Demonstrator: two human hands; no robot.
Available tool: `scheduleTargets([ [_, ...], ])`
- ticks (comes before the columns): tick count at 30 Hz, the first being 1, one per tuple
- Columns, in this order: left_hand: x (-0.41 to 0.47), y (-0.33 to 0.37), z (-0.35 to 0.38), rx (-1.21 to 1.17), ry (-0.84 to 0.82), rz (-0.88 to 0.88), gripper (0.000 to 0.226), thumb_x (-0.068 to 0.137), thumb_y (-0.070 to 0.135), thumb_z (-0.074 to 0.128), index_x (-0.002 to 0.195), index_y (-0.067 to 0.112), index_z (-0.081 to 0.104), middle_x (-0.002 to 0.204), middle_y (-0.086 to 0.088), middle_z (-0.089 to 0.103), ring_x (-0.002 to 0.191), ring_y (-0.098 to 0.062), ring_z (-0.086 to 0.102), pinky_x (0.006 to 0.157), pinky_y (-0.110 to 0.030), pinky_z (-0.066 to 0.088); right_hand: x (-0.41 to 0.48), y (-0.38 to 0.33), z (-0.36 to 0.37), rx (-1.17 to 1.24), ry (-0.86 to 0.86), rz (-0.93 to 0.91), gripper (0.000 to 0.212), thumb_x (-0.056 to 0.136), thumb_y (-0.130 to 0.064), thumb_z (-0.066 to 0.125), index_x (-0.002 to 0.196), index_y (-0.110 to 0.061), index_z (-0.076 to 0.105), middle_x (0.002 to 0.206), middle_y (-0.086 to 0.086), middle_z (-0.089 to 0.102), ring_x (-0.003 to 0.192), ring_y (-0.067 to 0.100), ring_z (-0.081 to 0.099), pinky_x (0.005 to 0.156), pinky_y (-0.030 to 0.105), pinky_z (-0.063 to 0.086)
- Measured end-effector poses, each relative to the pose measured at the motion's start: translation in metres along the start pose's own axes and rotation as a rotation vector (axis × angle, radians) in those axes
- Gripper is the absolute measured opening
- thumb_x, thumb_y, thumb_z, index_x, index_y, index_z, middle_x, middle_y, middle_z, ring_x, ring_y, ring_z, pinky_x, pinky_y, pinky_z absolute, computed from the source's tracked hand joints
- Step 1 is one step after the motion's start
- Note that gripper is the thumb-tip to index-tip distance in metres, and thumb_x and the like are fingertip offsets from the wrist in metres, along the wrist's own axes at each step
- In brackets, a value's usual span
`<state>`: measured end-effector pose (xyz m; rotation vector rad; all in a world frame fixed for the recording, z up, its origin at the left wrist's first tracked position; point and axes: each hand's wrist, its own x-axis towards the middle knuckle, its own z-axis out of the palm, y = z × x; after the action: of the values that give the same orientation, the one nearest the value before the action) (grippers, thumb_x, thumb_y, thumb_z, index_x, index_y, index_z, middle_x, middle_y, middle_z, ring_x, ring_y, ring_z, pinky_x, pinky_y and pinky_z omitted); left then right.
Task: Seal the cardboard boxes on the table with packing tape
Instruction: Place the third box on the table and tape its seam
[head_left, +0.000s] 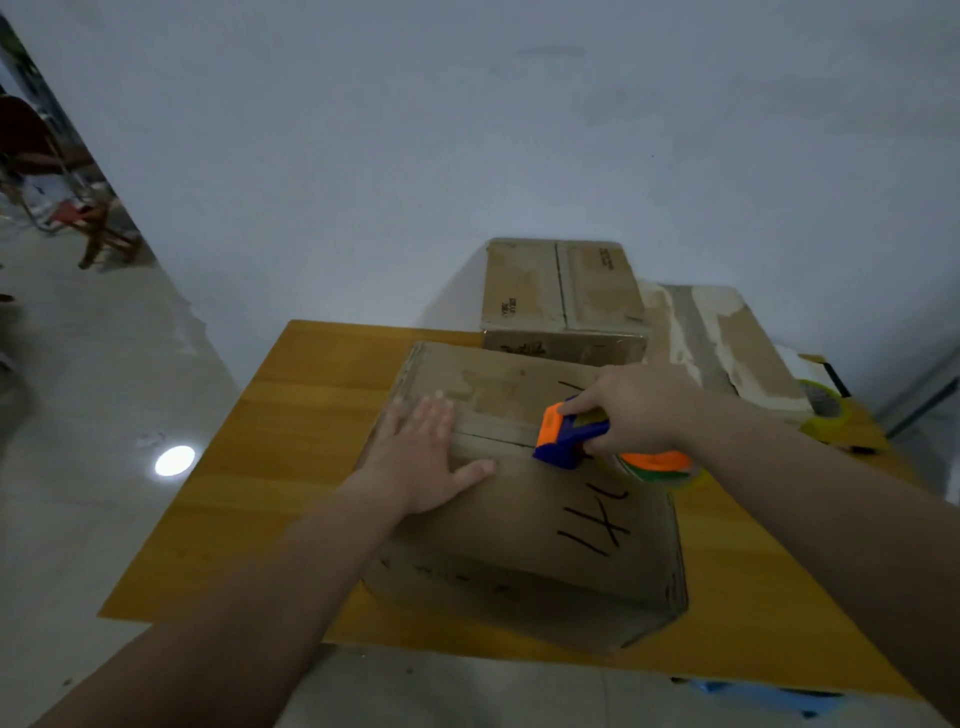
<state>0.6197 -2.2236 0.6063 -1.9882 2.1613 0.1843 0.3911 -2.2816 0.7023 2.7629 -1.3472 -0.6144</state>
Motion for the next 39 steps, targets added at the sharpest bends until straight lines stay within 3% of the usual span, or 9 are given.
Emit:
scheduleTargets([
  [5, -0.003, 0.032, 0.001, -0.08, -0.011, 0.174, 0.091, 0.084, 0.077, 0.012, 0.151, 0.018, -0.006, 0.159, -0.001, -0.009, 0.145, -0.013, -0.007, 0.118, -0.039, -0.004, 0.003, 0.0, 0.004, 0.008, 0.012, -0.008, 0.053, 0.089, -0.052, 0.055, 0.14, -0.047, 0.04, 0.125, -0.008, 0.056, 0.101, 0.017, 0.055, 0.079, 0.033, 0.049],
  [9, -0.009, -0.03, 0.002, -0.049, 0.002, 0.026, 0.101, 0.074, 0.082, -0.003, 0.151, 0.017, -0.008, 0.159, -0.001, -0.009, 0.145, -0.012, -0.006, 0.118, -0.036, -0.005, 0.002, 0.002, 0.003, 0.03, 0.021, -0.018, 0.053, 0.09, -0.051, 0.055, 0.14, -0.046, 0.04, 0.124, -0.008, 0.056, 0.102, 0.017, 0.055, 0.076, 0.031, 0.048],
  [12, -0.005, -0.006, 0.001, -0.05, -0.008, -0.074, 0.111, 0.071, 0.086, 0.002, 0.15, 0.01, -0.009, 0.158, -0.01, -0.011, 0.146, -0.021, -0.008, 0.118, -0.037, -0.003, -0.001, 0.002, 0.003, 0.018, 0.033, -0.011, 0.054, 0.09, -0.052, 0.054, 0.141, -0.046, 0.039, 0.126, -0.006, 0.054, 0.106, 0.019, 0.054, 0.073, 0.03, 0.044],
  [17, 0.006, 0.035, 0.007, -0.116, 0.036, 0.077, 0.095, 0.083, 0.078, 0.014, 0.151, 0.015, -0.009, 0.159, -0.003, -0.012, 0.146, -0.015, -0.009, 0.119, -0.037, -0.002, -0.001, -0.003, 0.0, -0.025, 0.021, -0.008, 0.055, 0.091, -0.053, 0.052, 0.143, -0.046, 0.035, 0.127, -0.003, 0.052, 0.104, 0.02, 0.055, 0.079, 0.032, 0.048],
  [22, 0.005, -0.018, 0.008, -0.094, 0.048, 0.069, 0.094, 0.083, 0.078, 0.011, 0.151, 0.016, -0.009, 0.159, -0.001, -0.011, 0.145, -0.012, -0.008, 0.118, -0.034, -0.005, 0.01, -0.019, -0.014, -0.028, -0.003, -0.024, 0.055, 0.092, -0.051, 0.052, 0.144, -0.043, 0.035, 0.134, -0.005, 0.051, 0.116, 0.018, 0.051, 0.084, 0.033, 0.049],
  [26, 0.004, -0.065, 0.005, -0.073, 0.039, 0.068, 0.096, 0.079, 0.079, 0.006, 0.151, 0.018, -0.007, 0.159, 0.0, -0.009, 0.145, -0.01, -0.006, 0.115, -0.03, -0.007, 0.035, -0.046, -0.028, -0.02, 0.044, -0.044, 0.053, 0.093, -0.05, 0.05, 0.144, -0.044, 0.035, 0.133, -0.006, 0.05, 0.115, 0.018, 0.052, 0.068, 0.029, 0.041],
  [30, 0.003, -0.105, 0.004, -0.056, 0.033, 0.012, 0.104, 0.07, 0.084, -0.003, 0.151, 0.018, -0.008, 0.159, 0.0, -0.008, 0.145, -0.01, -0.006, 0.113, -0.029, -0.008, 0.064, -0.072, -0.039, -0.026, 0.075, -0.071, 0.05, 0.093, -0.048, 0.05, 0.142, -0.042, 0.039, 0.132, -0.005, 0.053, 0.11, 0.021, 0.055, 0.067, 0.03, 0.042],
  [35, 0.006, -0.055, 0.003, -0.037, 0.078, 0.079, 0.095, 0.082, 0.079, 0.012, 0.152, 0.017, -0.004, 0.159, -0.001, -0.004, 0.146, -0.015, -0.006, 0.119, -0.038, -0.002, 0.069, -0.074, -0.042, -0.026, 0.085, -0.079, 0.051, 0.092, -0.048, 0.052, 0.142, -0.042, 0.041, 0.128, -0.004, 0.055, 0.108, 0.02, 0.055, 0.07, 0.031, 0.045],
  [39, 0.009, -0.035, 0.011, -0.153, 0.047, 0.08, 0.092, 0.083, 0.078, 0.018, 0.152, 0.022, -0.007, 0.159, 0.004, -0.009, 0.145, -0.009, -0.006, 0.119, -0.035, -0.003, 0.056, -0.065, -0.044, -0.086, 0.037, -0.079, 0.058, 0.09, -0.055, 0.053, 0.144, -0.042, 0.036, 0.13, -0.004, 0.052, 0.112, 0.019, 0.052, 0.074, 0.033, 0.046],
])
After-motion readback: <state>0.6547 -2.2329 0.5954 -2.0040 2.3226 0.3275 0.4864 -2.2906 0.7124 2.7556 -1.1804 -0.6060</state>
